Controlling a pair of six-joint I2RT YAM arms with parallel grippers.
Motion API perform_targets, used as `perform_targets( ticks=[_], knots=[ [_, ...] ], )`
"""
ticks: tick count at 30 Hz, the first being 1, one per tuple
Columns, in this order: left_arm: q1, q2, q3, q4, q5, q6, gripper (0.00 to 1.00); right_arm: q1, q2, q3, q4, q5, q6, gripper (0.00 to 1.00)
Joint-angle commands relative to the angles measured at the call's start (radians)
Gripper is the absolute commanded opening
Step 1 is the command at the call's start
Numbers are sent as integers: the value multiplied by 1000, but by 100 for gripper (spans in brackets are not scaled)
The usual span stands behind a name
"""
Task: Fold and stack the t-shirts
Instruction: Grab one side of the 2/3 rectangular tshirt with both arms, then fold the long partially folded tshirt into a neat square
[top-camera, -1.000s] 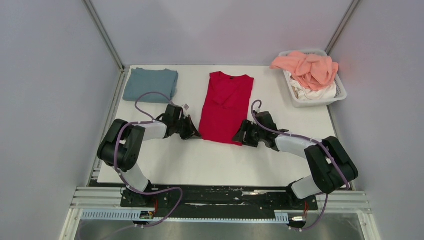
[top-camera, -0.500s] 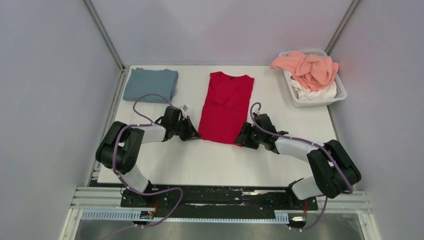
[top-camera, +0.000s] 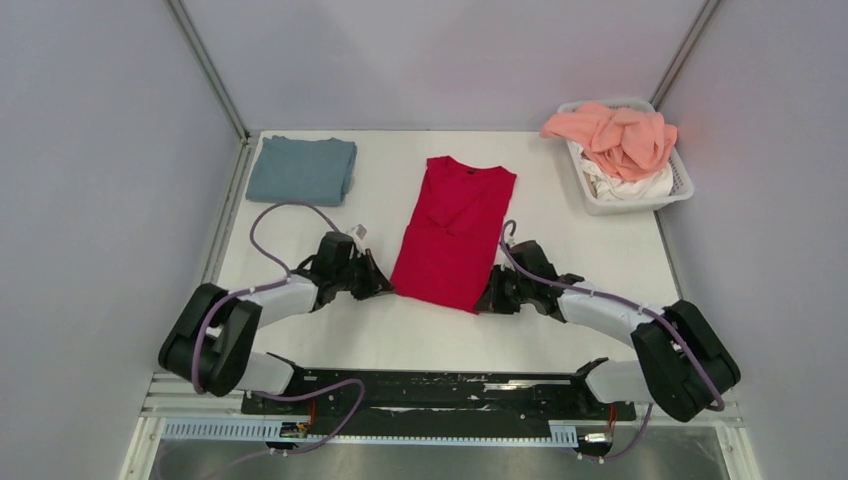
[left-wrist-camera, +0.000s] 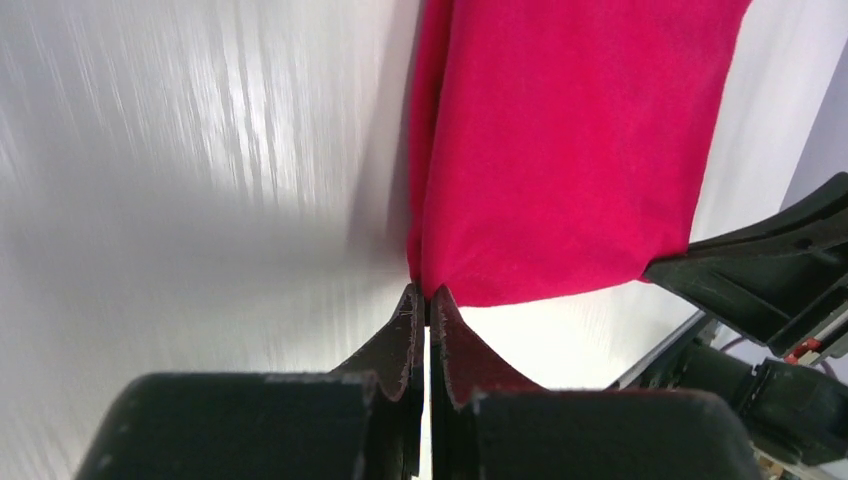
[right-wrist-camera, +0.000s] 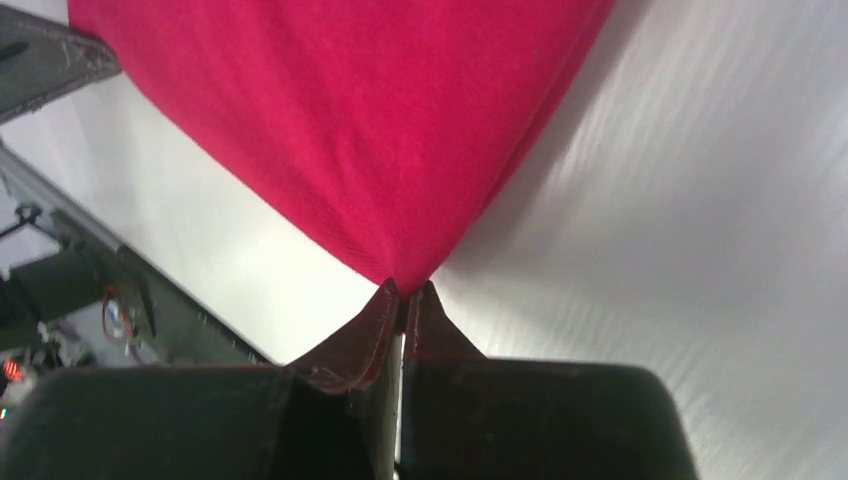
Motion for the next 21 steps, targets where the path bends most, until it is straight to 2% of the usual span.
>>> perform_targets(
  ticks=[1, 4, 7, 11, 16, 21],
  knots=[
    [-44, -199, -106, -57, -67, -15, 0, 40, -111, -45, -88, -180, -45, 0],
    [-88, -369, -174, -187, -125, -41, 0, 79, -191, -61, -168, -239, -51, 0],
    [-151, -625, -219, -327, -196, -70, 0, 128, -306, -65, -202, -323, -36, 0],
    [-180, -868, -231, -457, -219, -96, 0, 150, -445, -56, -247, -337, -27, 0],
    [-182, -943, -171, -397, -200, -81, 0, 149, -513, -26, -266, -260, -11, 0],
    [-182, -804, -44, -325, -321, -25, 0, 74, -506, 64, -276, -107, -52, 0]
  ],
)
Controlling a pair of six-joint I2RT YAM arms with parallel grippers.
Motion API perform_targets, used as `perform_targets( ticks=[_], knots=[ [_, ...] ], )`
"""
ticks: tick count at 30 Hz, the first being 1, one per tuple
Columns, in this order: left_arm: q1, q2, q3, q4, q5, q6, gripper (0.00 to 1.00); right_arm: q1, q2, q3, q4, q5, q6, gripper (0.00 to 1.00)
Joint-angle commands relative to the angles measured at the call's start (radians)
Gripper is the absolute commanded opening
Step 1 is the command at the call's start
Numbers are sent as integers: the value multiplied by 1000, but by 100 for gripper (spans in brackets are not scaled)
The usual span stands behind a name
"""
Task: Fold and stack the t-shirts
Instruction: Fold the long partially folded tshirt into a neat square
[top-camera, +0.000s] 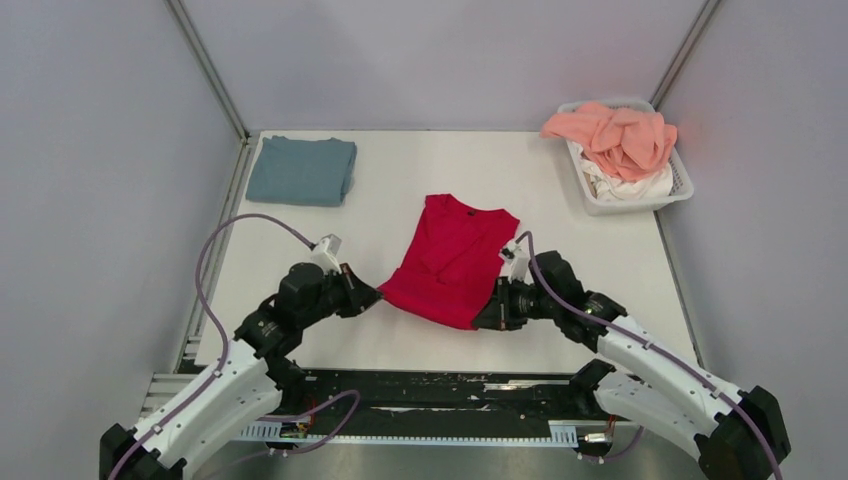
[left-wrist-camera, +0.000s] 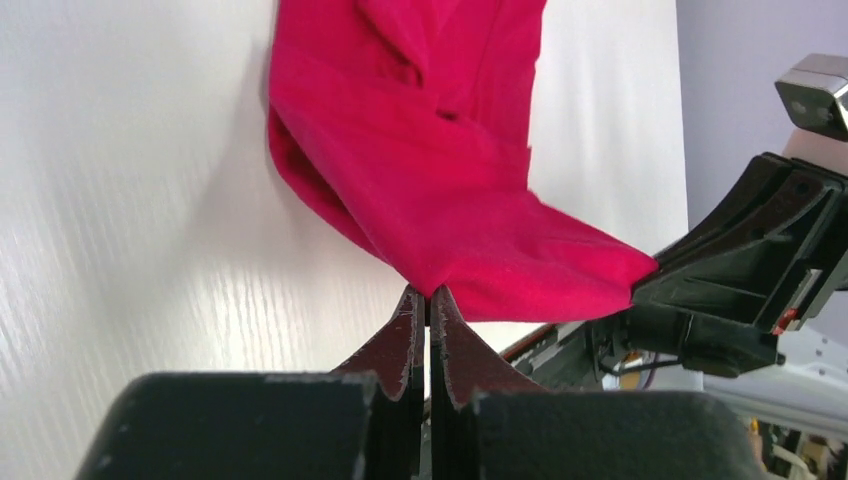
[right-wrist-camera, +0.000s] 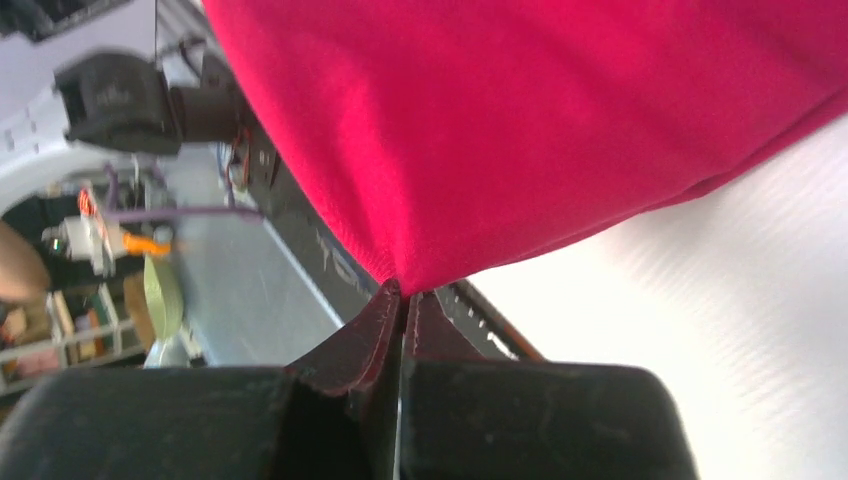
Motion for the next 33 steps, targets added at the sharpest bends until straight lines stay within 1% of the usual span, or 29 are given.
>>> perform_targets(
  ticks=[1, 4, 7, 10, 15, 19, 27, 33],
  knots=[
    [0, 155, 171, 88, -130, 57, 0, -92, 1, 115, -3, 127, -36, 0],
    [5, 295, 274, 106, -185, 91, 0, -205, 34, 161, -3, 132, -58, 0],
    [28, 462, 390, 147, -179, 127, 0, -308, 86, 200, 2, 116, -80, 0],
    [54, 579, 503, 180, -150, 154, 0, -364, 146, 236, 17, 100, -101, 0],
    [103, 759, 634, 195, -90, 174, 0, -444, 229, 283, 50, 91, -113, 0],
    [124, 857, 711, 193, -67, 196, 0, -491, 285, 313, 77, 89, -114, 0],
    [148, 1047, 856, 170, -39, 220, 0, -547, 394, 347, 136, 69, -124, 0],
    [164, 1167, 950, 148, -64, 218, 0, -594, 523, 386, 206, 37, -139, 0]
  ],
)
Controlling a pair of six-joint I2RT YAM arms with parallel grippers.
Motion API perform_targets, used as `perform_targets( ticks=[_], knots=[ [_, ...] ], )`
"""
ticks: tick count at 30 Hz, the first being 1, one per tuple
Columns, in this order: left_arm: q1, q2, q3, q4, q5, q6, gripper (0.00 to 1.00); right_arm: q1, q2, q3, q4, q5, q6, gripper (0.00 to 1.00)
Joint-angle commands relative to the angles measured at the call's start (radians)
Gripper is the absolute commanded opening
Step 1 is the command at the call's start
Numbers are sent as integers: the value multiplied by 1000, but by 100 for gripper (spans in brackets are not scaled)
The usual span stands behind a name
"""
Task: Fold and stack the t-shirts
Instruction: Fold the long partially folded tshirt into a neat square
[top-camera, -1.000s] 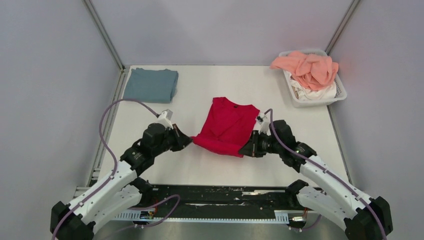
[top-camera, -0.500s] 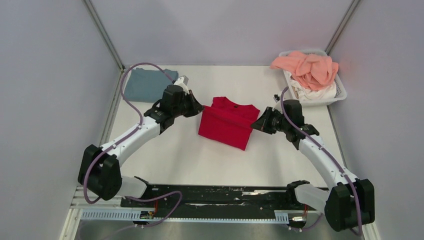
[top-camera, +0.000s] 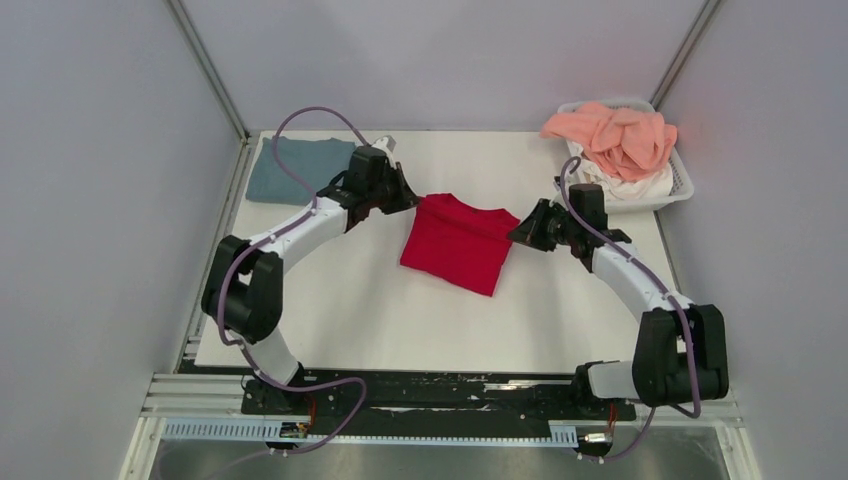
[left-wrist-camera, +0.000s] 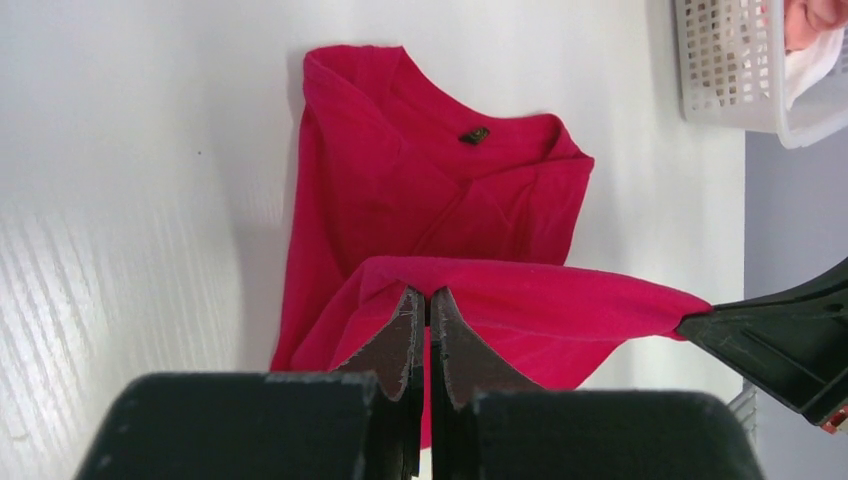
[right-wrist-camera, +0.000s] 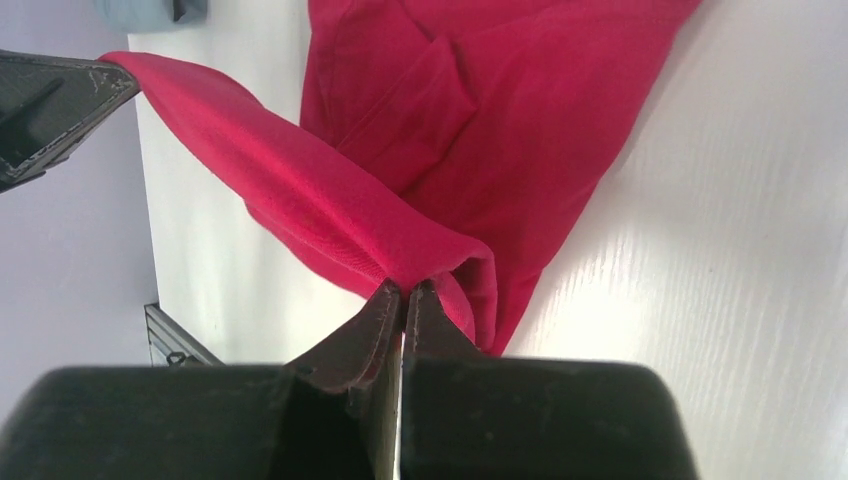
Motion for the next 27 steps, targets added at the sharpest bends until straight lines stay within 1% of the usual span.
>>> perform_targets(
  ticks=[1, 8, 15, 18, 20, 21, 22, 23, 24, 25, 26, 27],
  knots=[
    [36, 58, 88, 7, -75, 33, 0, -43, 80, 66, 85, -1, -44, 0],
    [56, 183, 187, -5, -65, 44, 0, -70, 229, 117, 132, -3, -48, 0],
    [64, 305, 283, -5, -4, 78, 0, -82, 338, 146, 175, 38, -18, 0],
    [65, 367, 330, -20, 13, 91, 0, -95, 397, 183, 200, 34, -13, 1],
    [67, 399, 371, -28, 10, 108, 0, -103, 430, 211, 216, 40, -2, 8],
    [70, 420, 402, -42, 8, 116, 3, -104, 445, 223, 223, 49, 9, 16],
    [71, 429, 420, -67, 8, 117, 21, -106, 457, 236, 223, 51, 13, 36],
    [74, 444, 456, -79, 15, 125, 37, -108, 462, 252, 223, 50, 13, 47],
    [75, 449, 471, -97, 32, 131, 67, -108, 460, 267, 222, 44, 9, 53],
    [76, 447, 496, -105, 40, 136, 83, -108, 449, 281, 218, 44, 4, 59],
    [76, 441, 505, -115, 64, 147, 96, -107, 428, 290, 207, 51, -1, 64],
    [76, 421, 511, -118, 75, 150, 98, -106, 405, 293, 202, 64, -5, 70]
  ],
)
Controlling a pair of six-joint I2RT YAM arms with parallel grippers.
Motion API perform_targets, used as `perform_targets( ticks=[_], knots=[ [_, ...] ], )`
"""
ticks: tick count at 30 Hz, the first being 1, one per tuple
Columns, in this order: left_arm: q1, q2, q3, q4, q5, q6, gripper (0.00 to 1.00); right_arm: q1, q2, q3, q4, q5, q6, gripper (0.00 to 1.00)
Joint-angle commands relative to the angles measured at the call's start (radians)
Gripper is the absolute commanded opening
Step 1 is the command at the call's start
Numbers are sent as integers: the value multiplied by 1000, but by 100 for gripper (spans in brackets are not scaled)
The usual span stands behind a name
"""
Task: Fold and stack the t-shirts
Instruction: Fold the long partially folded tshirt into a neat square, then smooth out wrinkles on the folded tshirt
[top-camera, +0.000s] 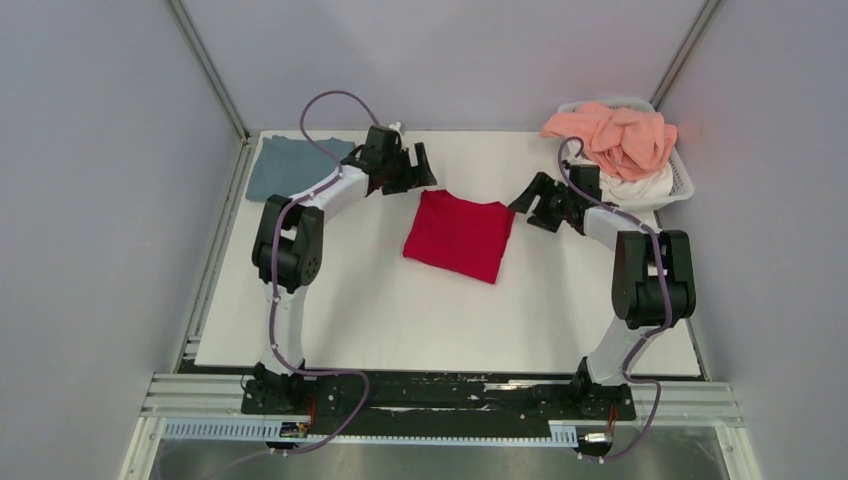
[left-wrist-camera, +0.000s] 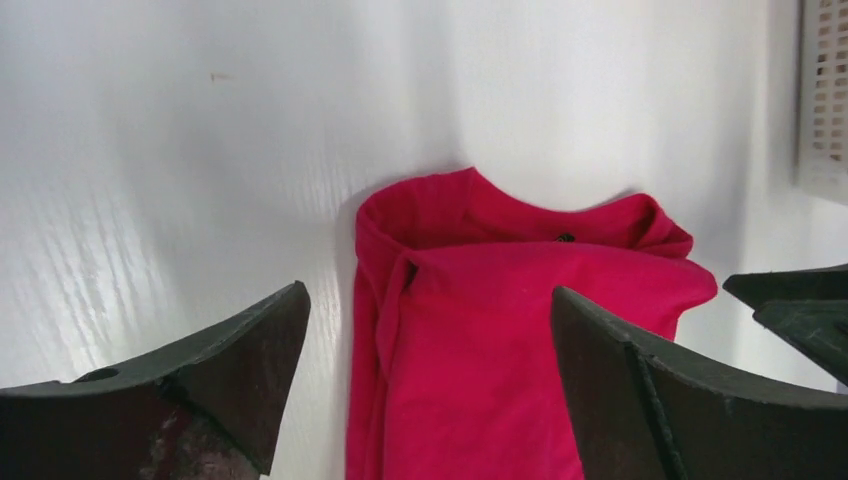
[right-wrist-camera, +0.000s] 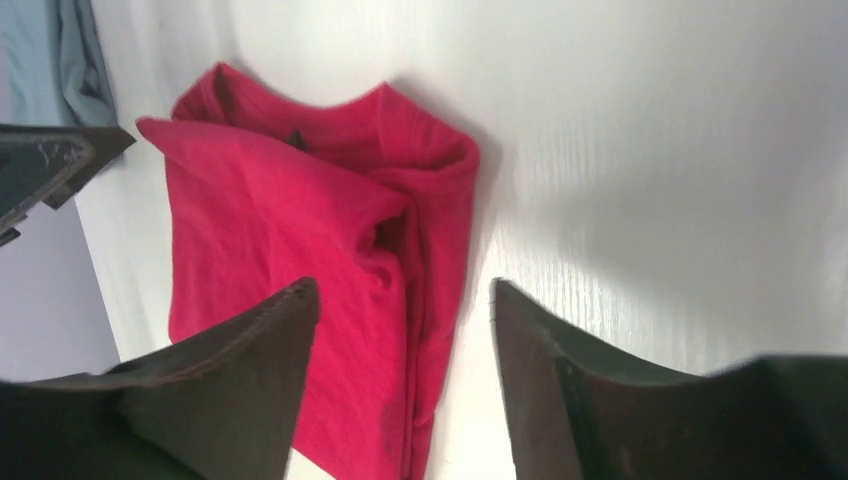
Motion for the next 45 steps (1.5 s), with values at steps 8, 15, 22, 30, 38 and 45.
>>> perform_targets(
  ticks=[8, 15, 22, 30, 38, 45],
  knots=[
    [5, -153, -76, 91, 305, 37, 100, 75, -214, -66, 119, -74, 2, 100],
    [-3, 6, 35, 76, 441, 13, 100, 125, -51, -33, 290, -179, 107, 100],
    [1, 212, 253, -77, 303, 45, 100, 123, 162, 81, 269, -1, 108, 100],
    [4, 285, 319, -160, 209, 32, 100, 123, 269, 82, 199, 45, 103, 100],
    [5, 78, 200, -117, 147, 51, 100, 125, 125, 176, 82, 37, -13, 100],
    [-21, -102, 180, -187, 88, 106, 100, 183, -114, 19, 36, 93, -32, 100]
  ],
)
